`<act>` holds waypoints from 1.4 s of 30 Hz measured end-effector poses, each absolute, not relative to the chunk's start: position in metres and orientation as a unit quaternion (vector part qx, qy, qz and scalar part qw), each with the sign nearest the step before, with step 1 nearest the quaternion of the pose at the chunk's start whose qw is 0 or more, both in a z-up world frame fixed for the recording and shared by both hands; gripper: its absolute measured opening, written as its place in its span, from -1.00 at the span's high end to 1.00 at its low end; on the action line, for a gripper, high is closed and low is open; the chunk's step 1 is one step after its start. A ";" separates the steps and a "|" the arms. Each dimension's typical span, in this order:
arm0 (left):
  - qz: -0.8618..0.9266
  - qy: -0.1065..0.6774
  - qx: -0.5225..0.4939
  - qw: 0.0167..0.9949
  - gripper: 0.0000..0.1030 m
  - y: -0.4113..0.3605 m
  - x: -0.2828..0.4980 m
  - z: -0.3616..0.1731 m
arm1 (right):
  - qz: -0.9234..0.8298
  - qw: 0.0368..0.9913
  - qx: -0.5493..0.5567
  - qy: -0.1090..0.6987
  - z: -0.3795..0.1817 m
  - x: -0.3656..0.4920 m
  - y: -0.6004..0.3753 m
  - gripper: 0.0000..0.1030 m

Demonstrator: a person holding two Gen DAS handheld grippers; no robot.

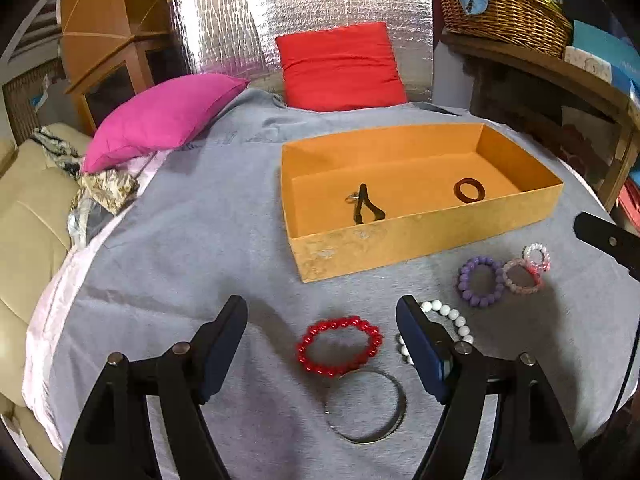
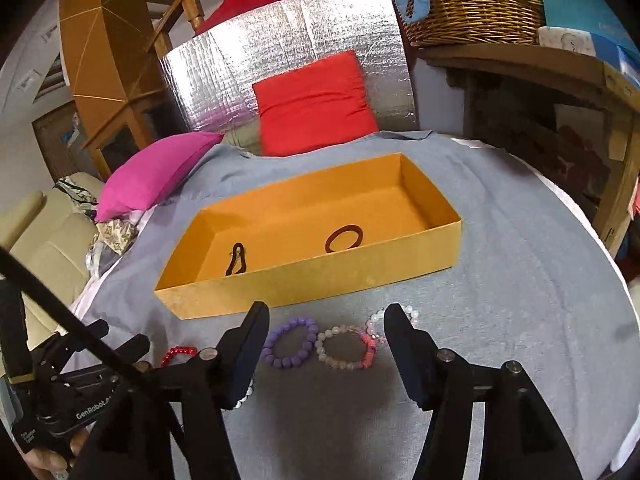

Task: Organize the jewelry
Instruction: 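Withdraw both tools from the box toward the remaining bead bracelets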

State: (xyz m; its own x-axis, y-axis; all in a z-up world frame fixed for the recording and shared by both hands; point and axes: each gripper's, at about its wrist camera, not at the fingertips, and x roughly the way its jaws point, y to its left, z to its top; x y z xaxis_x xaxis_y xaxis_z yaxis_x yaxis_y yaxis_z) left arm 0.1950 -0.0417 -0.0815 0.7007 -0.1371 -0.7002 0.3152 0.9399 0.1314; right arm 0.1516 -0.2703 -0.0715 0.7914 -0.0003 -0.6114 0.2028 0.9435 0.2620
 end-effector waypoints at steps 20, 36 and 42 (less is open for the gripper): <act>-0.124 0.385 0.155 0.901 -0.51 -0.042 0.207 -0.099 | -0.021 0.900 0.172 0.400 -0.105 0.188 -0.257 -0.24; -0.130 0.391 0.163 0.897 -0.51 -0.052 0.205 -0.103 | -0.035 0.896 0.180 0.405 -0.108 0.178 -0.270 -0.24; -0.131 0.394 0.169 0.894 -0.51 -0.056 0.205 -0.106 | -0.039 0.895 0.178 0.407 -0.109 0.177 -0.275 -0.24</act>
